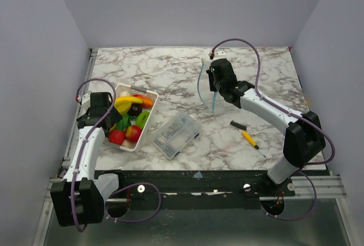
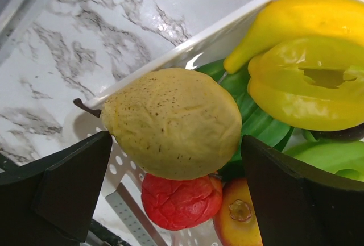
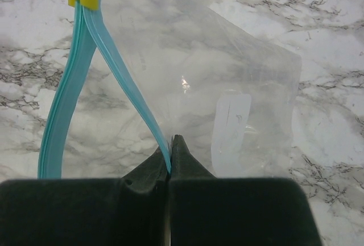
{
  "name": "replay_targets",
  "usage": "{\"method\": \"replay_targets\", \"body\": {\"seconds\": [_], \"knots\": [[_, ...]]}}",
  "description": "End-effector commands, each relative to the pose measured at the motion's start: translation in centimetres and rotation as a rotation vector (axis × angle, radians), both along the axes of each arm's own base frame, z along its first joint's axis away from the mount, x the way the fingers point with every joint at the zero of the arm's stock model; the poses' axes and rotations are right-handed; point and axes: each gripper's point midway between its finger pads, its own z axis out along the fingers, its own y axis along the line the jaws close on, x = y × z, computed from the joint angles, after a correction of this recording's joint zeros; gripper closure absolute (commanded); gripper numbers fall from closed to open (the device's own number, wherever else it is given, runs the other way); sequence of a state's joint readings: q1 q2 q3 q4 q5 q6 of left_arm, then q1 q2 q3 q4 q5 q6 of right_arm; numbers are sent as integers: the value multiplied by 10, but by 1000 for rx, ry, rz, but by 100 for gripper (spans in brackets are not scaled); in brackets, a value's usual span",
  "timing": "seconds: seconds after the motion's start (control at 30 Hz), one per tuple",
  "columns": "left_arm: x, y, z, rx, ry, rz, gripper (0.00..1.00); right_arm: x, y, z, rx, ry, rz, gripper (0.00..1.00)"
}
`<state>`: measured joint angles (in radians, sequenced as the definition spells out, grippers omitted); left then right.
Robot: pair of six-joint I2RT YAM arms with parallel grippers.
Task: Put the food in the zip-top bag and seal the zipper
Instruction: Adjust the fake fruit in the bin.
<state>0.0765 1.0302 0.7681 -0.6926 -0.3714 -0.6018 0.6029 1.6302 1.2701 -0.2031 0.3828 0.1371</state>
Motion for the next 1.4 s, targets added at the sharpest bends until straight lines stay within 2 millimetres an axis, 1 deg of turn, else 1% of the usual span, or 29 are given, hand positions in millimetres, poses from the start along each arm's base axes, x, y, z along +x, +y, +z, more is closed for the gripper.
{"method": "replay_targets", "body": {"seconds": [0.0, 0.13, 0.23, 0.3, 0.37, 0.43, 0.53, 0.57, 0.63, 0.7, 0.77, 0.8, 0.9, 0.97, 1.07, 1.13, 1.2, 1.3, 1.37], "knots": [[16, -17, -11, -109, -65, -32, 1, -3, 5, 12, 25, -25, 31, 99], [19, -22, -17, -138, -71, -39, 1, -4, 7, 10, 27, -18, 41, 99], [16, -18, -20, -134, -62, -7, 2, -3, 8, 9, 26, -13, 42, 99], [13, -15, -20, -122, -68, 13, 8, -3, 8, 8, 25, -11, 42, 100], [12, -14, -18, -119, -81, 18, 16, -3, 8, 6, 20, -4, 42, 99], [12, -15, -17, -124, -94, 15, 20, -3, 8, 6, 18, -2, 41, 99], [12, -19, -18, -144, -96, 7, 20, -3, 8, 8, 22, -4, 44, 100], [11, -22, -19, -155, -90, 2, 18, -3, 9, 7, 24, -2, 48, 99], [11, -28, -20, -180, -84, -24, 18, -3, 11, 6, 28, 2, 51, 100], [16, -37, -21, -210, -101, -85, 28, -3, 11, 4, 26, 5, 50, 99], [17, -45, -17, -236, -105, -127, 40, -3, 11, 4, 22, 7, 51, 99], [16, -47, -15, -244, -108, -134, 42, -3, 10, 4, 19, 8, 48, 99], [18, -54, -2, -260, -165, -176, 45, -3, 10, 5, 21, 6, 46, 100], [21, -67, 8, -297, -209, -241, 44, -2, 11, 5, 23, 7, 50, 99], [25, -93, 20, -381, -230, -348, 43, 0, 14, 1, 21, 16, 54, 99], [27, -106, 25, -411, -218, -402, 42, 0, 14, -1, 16, 24, 51, 99], [30, -119, 28, -438, -204, -461, 39, 0, 13, -2, 14, 27, 51, 99], [34, -118, 20, -435, -153, -442, 23, 0, 13, -1, 14, 26, 52, 99], [37, -114, 21, -417, -133, -436, 5, -1, 13, -2, 13, 28, 52, 99]]}}
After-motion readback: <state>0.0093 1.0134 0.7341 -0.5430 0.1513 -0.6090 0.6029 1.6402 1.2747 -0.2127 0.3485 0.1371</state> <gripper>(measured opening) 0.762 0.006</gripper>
